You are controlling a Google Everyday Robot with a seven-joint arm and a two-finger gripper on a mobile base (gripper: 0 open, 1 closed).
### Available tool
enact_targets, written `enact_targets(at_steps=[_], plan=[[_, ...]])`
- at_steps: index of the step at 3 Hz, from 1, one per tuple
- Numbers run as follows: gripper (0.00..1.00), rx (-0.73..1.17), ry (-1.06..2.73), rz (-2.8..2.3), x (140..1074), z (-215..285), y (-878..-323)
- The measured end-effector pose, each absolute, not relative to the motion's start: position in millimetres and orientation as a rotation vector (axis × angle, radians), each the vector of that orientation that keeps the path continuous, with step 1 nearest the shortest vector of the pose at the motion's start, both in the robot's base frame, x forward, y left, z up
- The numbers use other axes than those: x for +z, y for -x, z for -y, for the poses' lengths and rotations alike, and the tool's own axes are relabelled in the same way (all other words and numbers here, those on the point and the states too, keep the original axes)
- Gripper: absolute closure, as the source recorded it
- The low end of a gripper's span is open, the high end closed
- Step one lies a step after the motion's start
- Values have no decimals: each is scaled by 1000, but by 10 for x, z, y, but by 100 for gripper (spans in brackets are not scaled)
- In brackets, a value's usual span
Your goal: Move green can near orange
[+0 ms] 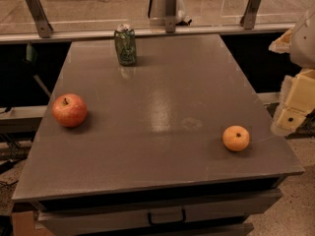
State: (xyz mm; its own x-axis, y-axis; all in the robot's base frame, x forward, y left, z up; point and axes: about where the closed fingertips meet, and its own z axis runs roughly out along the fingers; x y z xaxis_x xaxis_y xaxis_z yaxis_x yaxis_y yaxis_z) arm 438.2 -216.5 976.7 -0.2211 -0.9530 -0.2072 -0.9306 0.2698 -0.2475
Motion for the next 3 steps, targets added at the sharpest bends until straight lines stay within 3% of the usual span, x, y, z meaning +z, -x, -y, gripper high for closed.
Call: enact_targets(at_steps=[1,3], plan=[[0,-100,1724,-2230,9767,2165,-4382],[0,28,1737,-2075,9762,1544,-5097]])
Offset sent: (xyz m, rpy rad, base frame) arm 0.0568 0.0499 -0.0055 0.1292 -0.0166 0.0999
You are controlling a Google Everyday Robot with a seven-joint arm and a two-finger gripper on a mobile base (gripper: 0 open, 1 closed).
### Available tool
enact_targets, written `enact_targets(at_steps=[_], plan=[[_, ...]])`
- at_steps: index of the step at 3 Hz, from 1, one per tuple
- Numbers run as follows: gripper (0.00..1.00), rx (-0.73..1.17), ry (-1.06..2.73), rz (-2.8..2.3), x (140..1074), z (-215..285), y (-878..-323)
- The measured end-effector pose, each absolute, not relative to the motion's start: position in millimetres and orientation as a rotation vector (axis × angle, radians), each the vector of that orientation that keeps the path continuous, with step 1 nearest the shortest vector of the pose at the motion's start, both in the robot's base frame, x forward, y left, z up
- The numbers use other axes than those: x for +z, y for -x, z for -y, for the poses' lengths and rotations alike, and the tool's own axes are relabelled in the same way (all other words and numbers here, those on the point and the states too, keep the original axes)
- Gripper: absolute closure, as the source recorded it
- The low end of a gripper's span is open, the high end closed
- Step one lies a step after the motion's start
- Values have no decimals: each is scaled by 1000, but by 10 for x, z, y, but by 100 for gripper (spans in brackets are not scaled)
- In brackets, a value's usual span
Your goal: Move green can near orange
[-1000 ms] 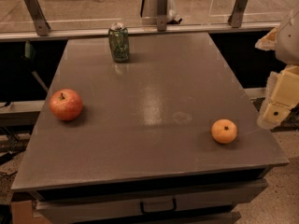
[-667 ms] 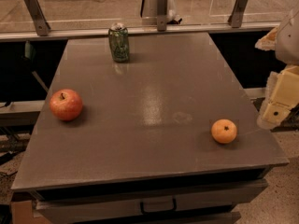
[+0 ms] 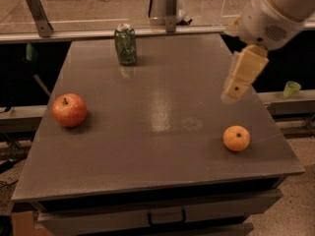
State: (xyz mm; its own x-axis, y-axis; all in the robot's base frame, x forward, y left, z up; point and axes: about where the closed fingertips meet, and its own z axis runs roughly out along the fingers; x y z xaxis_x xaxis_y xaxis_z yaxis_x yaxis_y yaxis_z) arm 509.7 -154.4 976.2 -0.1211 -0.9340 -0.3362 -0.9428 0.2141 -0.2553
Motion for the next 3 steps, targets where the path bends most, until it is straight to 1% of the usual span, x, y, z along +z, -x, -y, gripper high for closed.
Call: enact_targets(at_steps=[1,3], plan=[[0,101,1731,-1961,9836,900,-5649],[0,108,1686,-1982,9833,925,-5676]])
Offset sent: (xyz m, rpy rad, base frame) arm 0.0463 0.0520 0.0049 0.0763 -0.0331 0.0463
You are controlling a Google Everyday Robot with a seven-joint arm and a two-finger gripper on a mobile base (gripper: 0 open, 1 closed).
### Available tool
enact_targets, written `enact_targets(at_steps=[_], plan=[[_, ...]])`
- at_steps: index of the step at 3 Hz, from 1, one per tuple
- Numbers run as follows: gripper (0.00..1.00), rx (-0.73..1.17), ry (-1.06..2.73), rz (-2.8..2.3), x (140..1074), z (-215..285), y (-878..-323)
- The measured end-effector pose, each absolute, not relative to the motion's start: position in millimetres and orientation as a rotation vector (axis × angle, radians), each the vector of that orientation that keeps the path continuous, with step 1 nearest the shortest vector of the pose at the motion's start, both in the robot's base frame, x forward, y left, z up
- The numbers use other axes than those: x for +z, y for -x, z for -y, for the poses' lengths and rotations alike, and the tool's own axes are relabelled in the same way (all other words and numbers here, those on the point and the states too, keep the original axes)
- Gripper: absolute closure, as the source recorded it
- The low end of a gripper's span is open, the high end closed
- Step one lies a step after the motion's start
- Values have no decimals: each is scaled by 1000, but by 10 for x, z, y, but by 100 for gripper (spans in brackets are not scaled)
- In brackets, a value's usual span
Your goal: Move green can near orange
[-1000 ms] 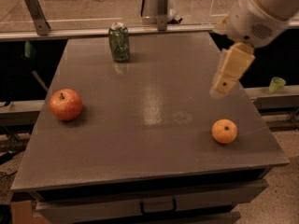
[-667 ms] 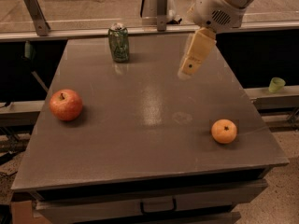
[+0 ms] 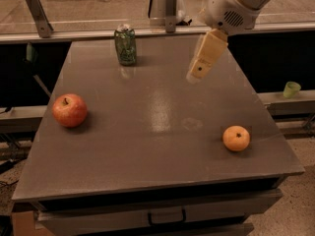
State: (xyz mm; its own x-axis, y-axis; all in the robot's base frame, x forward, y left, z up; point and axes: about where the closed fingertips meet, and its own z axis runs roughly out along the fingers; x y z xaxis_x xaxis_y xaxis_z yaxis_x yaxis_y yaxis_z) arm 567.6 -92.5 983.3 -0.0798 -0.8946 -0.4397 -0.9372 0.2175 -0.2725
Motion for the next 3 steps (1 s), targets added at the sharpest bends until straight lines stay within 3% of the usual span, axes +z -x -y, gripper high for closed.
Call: enact_targets(at_steps=[3], plan=[[0,381,1396,-1739,9538,79,-6916]])
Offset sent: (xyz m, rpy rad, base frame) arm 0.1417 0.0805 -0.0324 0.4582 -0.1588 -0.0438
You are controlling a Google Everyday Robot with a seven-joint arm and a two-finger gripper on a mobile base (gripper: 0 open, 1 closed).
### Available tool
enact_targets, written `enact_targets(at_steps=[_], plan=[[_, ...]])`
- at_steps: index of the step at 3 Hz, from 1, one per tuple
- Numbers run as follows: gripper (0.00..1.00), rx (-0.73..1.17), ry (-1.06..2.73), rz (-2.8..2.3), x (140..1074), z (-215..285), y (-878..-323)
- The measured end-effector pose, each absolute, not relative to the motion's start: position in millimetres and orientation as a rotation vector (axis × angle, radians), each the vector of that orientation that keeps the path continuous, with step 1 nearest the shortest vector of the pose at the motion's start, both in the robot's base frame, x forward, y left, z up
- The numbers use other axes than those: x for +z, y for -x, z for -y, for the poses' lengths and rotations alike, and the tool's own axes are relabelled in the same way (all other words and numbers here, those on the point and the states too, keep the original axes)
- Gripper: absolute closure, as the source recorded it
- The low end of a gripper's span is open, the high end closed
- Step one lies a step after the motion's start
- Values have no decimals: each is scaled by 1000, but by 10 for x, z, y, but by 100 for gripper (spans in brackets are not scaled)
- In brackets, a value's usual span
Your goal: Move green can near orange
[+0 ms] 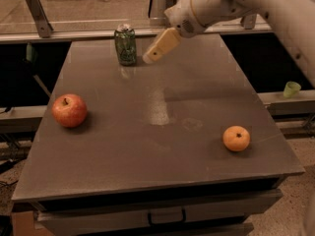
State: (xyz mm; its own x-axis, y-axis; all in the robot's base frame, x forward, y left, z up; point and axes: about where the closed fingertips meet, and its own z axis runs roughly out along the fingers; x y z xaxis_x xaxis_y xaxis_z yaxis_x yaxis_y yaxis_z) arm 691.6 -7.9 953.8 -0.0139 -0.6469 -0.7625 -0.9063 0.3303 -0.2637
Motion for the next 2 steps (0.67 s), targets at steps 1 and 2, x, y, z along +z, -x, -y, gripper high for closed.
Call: enact_targets(at_steps=[1,2], plan=[[0,487,1346,-1665,9470,-290,-7281],[0,571,1305,-1644,9336,-616,-7560]])
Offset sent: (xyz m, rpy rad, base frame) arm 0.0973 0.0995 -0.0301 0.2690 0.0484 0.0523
